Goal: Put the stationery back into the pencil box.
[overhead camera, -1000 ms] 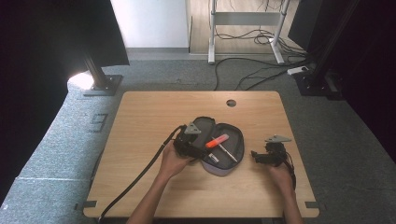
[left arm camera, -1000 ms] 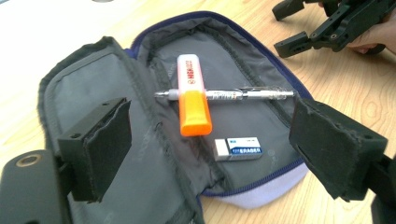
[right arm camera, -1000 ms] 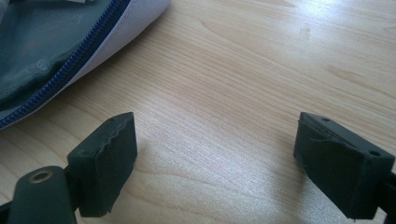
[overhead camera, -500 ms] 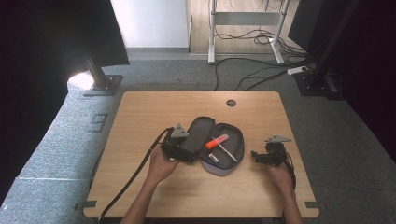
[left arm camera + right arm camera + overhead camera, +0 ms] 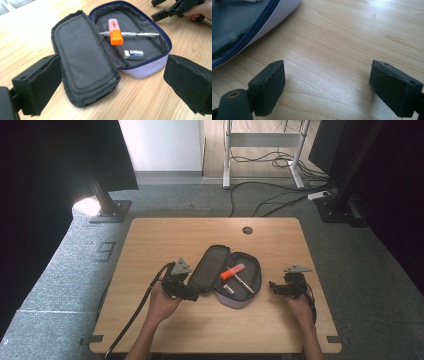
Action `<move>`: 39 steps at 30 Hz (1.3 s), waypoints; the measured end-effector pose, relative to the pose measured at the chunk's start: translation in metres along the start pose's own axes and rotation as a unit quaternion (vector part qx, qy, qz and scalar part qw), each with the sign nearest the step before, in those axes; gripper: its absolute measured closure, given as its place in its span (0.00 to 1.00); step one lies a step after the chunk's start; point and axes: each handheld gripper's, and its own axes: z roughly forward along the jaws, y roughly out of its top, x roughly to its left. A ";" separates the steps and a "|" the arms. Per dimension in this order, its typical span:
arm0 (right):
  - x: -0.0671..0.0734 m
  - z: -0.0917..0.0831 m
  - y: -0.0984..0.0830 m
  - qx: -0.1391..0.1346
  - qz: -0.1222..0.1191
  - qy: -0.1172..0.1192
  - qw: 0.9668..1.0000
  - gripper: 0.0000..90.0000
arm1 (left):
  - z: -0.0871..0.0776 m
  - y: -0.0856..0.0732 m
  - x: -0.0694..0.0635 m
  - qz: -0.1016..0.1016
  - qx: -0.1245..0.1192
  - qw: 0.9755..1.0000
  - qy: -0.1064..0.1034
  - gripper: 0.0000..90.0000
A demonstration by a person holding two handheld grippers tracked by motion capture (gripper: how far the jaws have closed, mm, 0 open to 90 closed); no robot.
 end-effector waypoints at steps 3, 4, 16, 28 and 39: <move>0.000 0.000 0.000 -0.001 0.000 0.001 1.000 0.15 | -0.006 -0.005 0.001 -0.002 -0.005 1.000 0.003 0.02; 0.000 0.000 0.000 -0.001 -0.001 0.001 1.000 0.15 | -0.008 -0.007 0.002 -0.002 -0.005 1.000 0.003 0.02; 0.000 -0.001 0.000 -0.003 -0.002 0.003 1.000 0.19 | -0.026 -0.032 0.008 -0.010 -0.017 1.000 0.017 0.00; 0.001 -0.001 -0.001 -0.004 -0.004 0.005 1.000 0.20 | -0.030 -0.065 0.019 -0.033 -0.028 0.999 0.014 0.00; 0.001 -0.001 -0.001 -0.004 -0.004 0.005 1.000 0.20 | -0.023 -0.092 0.025 -0.044 -0.019 0.999 0.017 0.00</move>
